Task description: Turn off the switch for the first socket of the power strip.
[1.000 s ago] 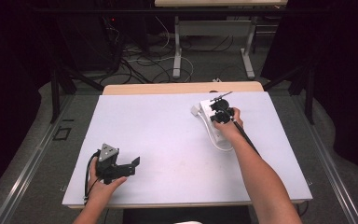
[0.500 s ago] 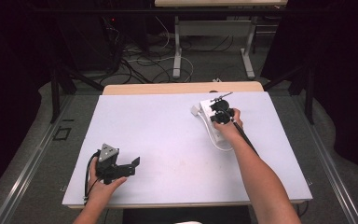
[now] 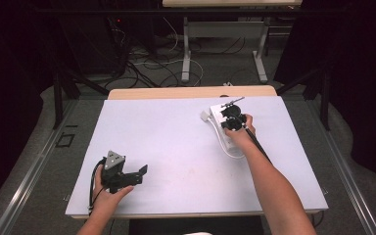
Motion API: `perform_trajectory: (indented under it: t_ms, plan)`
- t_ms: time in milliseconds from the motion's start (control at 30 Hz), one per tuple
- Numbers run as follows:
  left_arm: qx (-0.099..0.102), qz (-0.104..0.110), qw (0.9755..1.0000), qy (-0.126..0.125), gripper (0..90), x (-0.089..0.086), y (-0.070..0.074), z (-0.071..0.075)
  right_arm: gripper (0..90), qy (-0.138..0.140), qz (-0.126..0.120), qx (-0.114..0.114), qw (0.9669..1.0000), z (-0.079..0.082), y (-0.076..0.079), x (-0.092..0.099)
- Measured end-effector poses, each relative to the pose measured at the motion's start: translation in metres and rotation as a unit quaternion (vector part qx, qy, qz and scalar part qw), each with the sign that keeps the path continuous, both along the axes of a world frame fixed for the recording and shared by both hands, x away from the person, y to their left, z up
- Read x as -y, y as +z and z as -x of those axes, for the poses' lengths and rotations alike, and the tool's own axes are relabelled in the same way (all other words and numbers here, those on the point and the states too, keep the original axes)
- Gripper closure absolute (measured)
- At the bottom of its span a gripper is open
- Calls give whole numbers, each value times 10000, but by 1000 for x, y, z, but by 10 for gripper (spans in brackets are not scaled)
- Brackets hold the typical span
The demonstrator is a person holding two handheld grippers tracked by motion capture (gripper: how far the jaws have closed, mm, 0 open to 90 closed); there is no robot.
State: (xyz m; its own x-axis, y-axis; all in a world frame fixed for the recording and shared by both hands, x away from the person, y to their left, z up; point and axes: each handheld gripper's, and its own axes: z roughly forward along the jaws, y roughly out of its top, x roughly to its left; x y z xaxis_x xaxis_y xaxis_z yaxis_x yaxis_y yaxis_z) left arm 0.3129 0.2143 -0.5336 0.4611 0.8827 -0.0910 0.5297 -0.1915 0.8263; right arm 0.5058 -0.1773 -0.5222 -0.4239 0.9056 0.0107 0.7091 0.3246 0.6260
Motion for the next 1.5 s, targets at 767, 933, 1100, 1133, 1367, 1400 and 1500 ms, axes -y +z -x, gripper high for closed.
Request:
perform_trajectory:
  t_ms: [767,933,1100,1133,1367,1400,1500]
  plan:
    - [-7,-11,10000,-17,84,0,-1,-1,890,-7,20,139,9999,1,-3,0]
    - [-6,-13,10000,-18,84,0,-1,-1,886,-7,70,102,9999,1,-2,1]
    - [-56,-57,10000,-30,85,0,-1,-1,865,-52,29,77,10000,1,-2,1]
    - [-65,-66,10000,-32,86,0,-1,-1,863,-69,8,60,10000,1,-2,1]
    - [-117,-108,9999,-41,102,1,-2,-2,808,30,-123,158,9998,4,-4,0]
    - [-102,-151,9998,-55,108,1,-2,-2,794,59,-128,175,9997,4,-4,0]
    - [-156,-159,9997,-97,130,2,-3,-3,770,84,-143,160,9997,5,-5,0]
